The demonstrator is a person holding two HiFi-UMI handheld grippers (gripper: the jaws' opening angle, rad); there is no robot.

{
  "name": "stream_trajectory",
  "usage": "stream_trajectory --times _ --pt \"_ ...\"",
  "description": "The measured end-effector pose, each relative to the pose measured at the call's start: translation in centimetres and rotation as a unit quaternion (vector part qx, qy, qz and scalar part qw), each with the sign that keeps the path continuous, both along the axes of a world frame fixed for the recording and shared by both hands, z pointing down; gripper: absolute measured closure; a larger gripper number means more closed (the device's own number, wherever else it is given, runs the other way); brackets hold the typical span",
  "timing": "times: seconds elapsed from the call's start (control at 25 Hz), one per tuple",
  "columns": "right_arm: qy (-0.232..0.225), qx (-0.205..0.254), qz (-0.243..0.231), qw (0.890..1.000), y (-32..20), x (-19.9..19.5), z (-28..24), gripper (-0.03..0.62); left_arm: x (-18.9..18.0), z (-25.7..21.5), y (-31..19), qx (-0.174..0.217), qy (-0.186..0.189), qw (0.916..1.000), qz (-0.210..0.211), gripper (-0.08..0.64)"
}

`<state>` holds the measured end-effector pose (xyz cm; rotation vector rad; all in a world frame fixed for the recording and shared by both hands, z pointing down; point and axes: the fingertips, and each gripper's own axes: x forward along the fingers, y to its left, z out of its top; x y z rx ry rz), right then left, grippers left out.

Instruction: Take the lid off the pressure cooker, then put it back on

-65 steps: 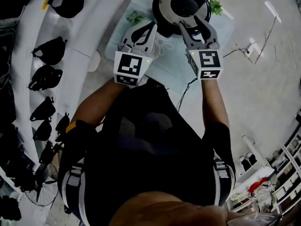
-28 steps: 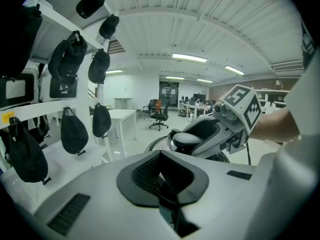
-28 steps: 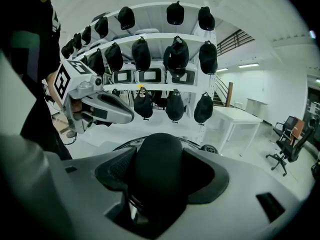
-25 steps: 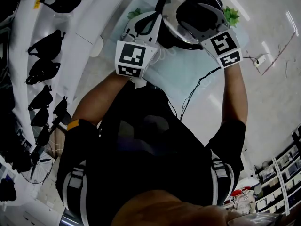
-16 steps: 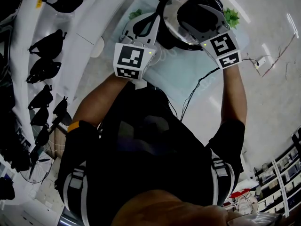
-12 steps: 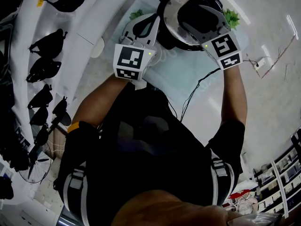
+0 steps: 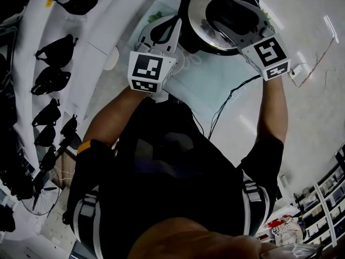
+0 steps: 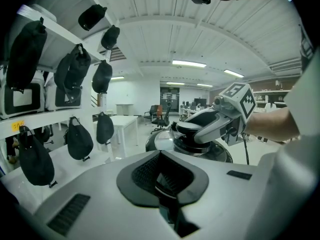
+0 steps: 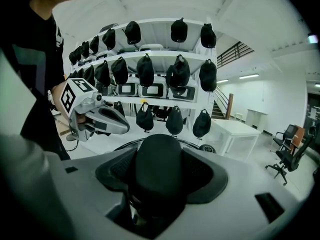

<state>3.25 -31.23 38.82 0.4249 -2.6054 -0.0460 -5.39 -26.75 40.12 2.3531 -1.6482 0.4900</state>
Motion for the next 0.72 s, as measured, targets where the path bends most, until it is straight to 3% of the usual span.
stream_trajectory --times 0.4,0.72 --pt "-0.002 0.001 0.065 0.998 6.1 2.1 -2.1 0.298 1.1 -3.4 4.0 0.035 0.012 0.9986 0.038 0.552" --pt "0.004 -0.005 0.153 0.988 14.1 4.5 -2.7 0.297 1.9 -4.3 9.3 0.046 0.021 0.9943 0.094 0.552"
